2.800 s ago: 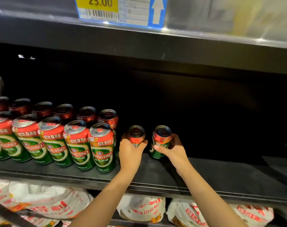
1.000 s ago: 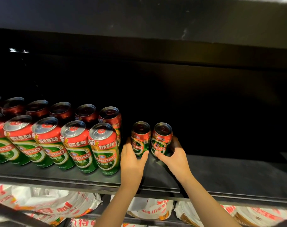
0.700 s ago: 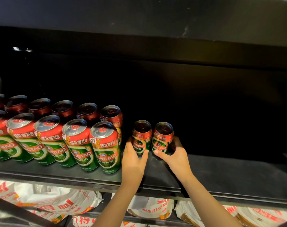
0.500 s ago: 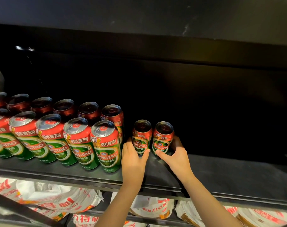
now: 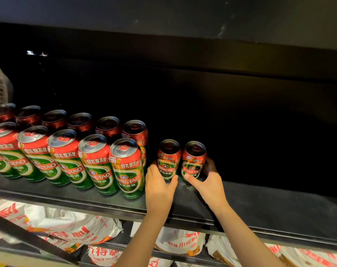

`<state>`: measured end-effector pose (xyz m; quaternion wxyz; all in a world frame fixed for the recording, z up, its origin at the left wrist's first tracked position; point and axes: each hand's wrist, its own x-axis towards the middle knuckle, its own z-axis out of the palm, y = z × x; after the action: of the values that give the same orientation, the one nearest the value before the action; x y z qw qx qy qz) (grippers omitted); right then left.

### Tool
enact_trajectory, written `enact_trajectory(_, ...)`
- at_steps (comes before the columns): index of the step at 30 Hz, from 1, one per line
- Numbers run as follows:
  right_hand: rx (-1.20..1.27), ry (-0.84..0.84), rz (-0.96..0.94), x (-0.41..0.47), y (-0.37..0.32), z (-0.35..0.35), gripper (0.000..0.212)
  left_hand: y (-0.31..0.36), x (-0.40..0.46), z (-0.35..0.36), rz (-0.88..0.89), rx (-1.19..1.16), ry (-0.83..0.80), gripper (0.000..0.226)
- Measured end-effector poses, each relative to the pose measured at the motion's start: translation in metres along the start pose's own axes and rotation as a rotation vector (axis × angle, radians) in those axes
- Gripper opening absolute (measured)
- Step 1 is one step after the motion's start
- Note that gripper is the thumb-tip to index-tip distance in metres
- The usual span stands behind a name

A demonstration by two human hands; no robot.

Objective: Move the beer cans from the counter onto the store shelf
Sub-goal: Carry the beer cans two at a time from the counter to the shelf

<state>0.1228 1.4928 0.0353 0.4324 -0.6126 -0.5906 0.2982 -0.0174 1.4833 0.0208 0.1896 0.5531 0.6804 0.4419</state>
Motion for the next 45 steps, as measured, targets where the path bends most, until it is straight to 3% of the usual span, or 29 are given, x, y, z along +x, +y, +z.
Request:
enact_trajectory(10, 0.008, -0.018, 0.022, 0.000, 0.000, -0.001, 0.061, 0.004, 0.001, 0.001, -0.022, 0.078, 0.050, 0.053)
enact_trajectory(19, 0.000, -0.035, 0.027, -0.002, -0.001, 0.001, 0.064, 0.007, -0.008, 0.004, -0.089, -0.074, 0.129, 0.054)
enact_trajectory(25, -0.007, -0.065, 0.008, -0.003, 0.001, 0.000, 0.067, 0.011, -0.017, 0.009, -0.164, -0.056, 0.160, 0.065)
enact_trajectory(35, 0.013, -0.072, -0.021, -0.003, 0.003, -0.001, 0.066, 0.010, -0.015, 0.009, -0.218, -0.139, 0.212, 0.059)
enact_trajectory(45, -0.038, -0.093, -0.070, -0.003, 0.001, -0.002, 0.064, 0.017, -0.015, 0.007, -0.247, -0.065, 0.213, 0.062)
